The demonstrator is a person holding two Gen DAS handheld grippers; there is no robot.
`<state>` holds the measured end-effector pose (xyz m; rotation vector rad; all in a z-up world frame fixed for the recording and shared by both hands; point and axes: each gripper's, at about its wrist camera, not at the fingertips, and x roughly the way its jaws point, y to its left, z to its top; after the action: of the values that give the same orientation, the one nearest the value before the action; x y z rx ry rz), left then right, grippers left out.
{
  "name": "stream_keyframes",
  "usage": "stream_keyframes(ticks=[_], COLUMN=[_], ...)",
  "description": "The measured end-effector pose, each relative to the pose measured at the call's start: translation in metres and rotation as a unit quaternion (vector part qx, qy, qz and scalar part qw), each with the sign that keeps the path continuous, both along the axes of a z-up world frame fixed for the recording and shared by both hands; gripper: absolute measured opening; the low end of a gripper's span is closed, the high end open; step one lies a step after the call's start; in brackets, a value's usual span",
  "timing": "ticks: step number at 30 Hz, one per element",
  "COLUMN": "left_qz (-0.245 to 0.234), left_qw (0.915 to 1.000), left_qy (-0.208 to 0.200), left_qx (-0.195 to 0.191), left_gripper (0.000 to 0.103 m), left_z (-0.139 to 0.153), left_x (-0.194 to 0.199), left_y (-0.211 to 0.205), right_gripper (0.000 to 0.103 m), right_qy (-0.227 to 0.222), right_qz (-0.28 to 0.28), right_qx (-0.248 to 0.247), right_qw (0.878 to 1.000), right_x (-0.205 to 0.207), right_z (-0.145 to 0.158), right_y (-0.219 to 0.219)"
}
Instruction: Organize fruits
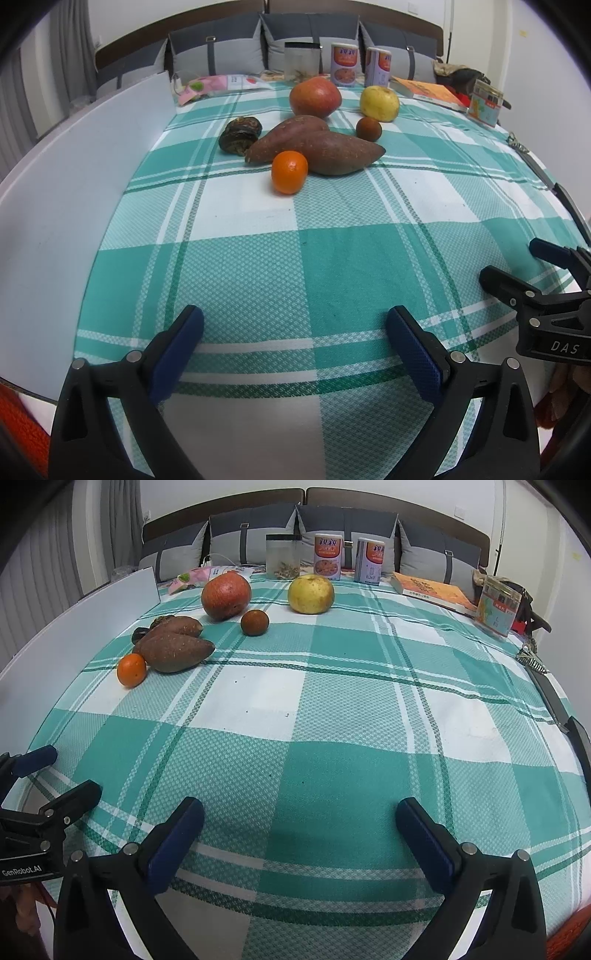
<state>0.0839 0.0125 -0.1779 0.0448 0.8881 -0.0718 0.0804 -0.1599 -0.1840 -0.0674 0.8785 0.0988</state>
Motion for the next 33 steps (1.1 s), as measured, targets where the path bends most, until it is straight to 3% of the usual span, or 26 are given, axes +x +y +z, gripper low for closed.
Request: stream_keyframes(ticks=[15,17,20,22,28,29,30,33], left_qz=[-0.003,-0.008,-0.015,-0.029,-0.039,-0.04,-0.044,-0.044], left_qw=[0.9998,0.9989,0.9988,0.9977,0.9972,0.9972,0.9971,0.9976], left_qy=[0.021,0.038,0.017,0.027,0.042,0.042,0.043,0.04], left_qx=[-0.006,-0.024,-0.042,-0.055,-0.048,-0.047,-0.044,-0.034], left_gripper=[0.099,0.099,0.099,0.099,0.096,0.09,0.077,0.071], left_z=[0.002,0.007,0.021,0.026,0.014,0.013,0.011,0.009], left_x=[0.004,0.014,0.035,0.058,0.097,0.099,0.103,0.108], left_y=[0.002,0.005,0.013,0.018,0.019,0.018,0.016,0.014], right_gripper=[0.103,0.103,0.103,0.103,0.103,0.103,0.103,0.103], right_qy=[-0.005,-0.005,-0.005,-0.005,-0.004,-0.004,-0.004,-0.004], right_qz=[-0.003,-0.003,-0.003,-0.004,-0.004,-0.004,-0.004,-0.004], right_qx=[0.001,0.001,0.001,0.001,0.002,0.002,0.002,0.002], right_qw=[1.0,1.0,1.0,1.0,1.0,1.0,1.0,1.0], right_x=[0.0,0.0,0.0,0.0,0.001,0.001,0.001,0.001], right_z=[-0.001,-0.001,-0.001,-0.001,-0.001,-0.001,-0.001,-0.001], right_y=[0.0,0.0,0.0,0.0,0.0,0.0,0.0,0.0])
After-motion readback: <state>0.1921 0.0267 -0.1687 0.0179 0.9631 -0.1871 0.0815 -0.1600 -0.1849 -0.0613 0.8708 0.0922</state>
